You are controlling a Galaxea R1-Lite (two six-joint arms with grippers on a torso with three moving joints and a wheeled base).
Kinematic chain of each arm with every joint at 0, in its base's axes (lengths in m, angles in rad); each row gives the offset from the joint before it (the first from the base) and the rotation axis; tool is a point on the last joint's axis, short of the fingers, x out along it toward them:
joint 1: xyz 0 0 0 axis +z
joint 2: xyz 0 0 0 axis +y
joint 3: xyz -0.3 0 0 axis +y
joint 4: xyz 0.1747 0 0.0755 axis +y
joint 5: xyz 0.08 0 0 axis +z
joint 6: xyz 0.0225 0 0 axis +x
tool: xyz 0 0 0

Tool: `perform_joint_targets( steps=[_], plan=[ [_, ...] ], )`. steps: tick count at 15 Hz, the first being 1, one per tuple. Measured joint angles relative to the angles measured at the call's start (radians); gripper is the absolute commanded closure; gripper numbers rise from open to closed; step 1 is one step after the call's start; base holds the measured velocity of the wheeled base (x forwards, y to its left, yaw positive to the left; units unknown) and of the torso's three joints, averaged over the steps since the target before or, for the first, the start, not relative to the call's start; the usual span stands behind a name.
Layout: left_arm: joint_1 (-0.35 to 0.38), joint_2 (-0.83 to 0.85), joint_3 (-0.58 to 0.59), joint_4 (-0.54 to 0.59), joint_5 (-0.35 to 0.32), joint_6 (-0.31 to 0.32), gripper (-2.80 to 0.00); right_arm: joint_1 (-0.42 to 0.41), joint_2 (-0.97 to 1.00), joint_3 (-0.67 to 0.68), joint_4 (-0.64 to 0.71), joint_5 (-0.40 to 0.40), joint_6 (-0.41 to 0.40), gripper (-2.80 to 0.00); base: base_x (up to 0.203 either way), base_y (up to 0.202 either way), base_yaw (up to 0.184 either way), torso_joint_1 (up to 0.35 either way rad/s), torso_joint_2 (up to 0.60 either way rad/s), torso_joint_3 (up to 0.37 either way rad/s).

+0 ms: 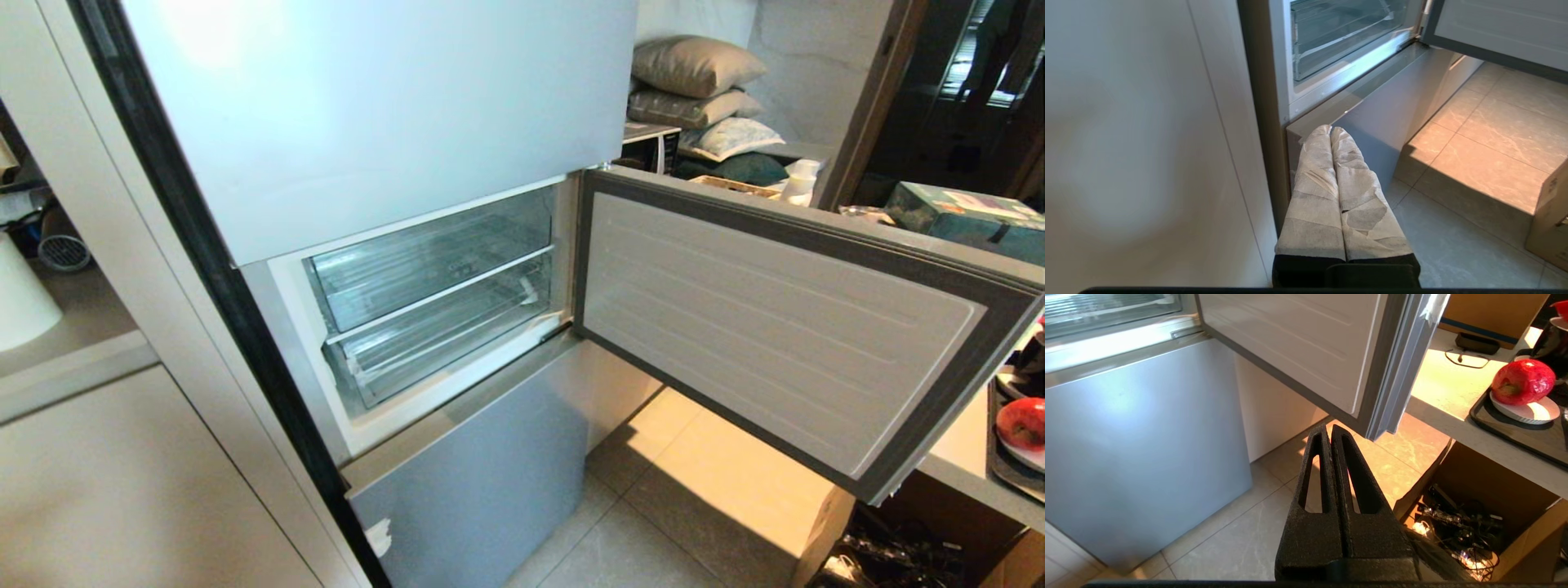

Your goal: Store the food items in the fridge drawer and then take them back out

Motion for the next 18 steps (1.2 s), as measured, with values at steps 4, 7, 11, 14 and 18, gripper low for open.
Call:
perform_joint_targets(
  steps=[4,7,11,14,18],
  plan=[
    [-0.001,0.0,0.0,0.0,0.0,0.0,0.0,0.0,0.0,0.0,-0.001,-0.001,0.009,0.0,0.0,0.0,0.0,0.0,0.0,0.0],
    [0.0,0.0,0.0,0.0,0.0,0.0,0.0,0.0,0.0,0.0,-0.002,-0.001,0.017,0.0,0.0,0.0,0.0,0.0,0.0,0.0],
    [0.0,0.0,0.0,0.0,0.0,0.0,0.0,0.0,0.0,0.0,-0.002,-0.002,0.021,0.0,0.0,0.0,0.0,0.0,0.0,0.0],
    [0.0,0.0,0.0,0.0,0.0,0.0,0.0,0.0,0.0,0.0,-0.002,-0.007,0.032,0.0,0.0,0.0,0.0,0.0,0.0,0.0],
    [0.0,0.0,0.0,0.0,0.0,0.0,0.0,0.0,0.0,0.0,-0.003,-0.017,0.058,0.0,0.0,0.0,0.0,0.0,0.0,0.0]
  ],
)
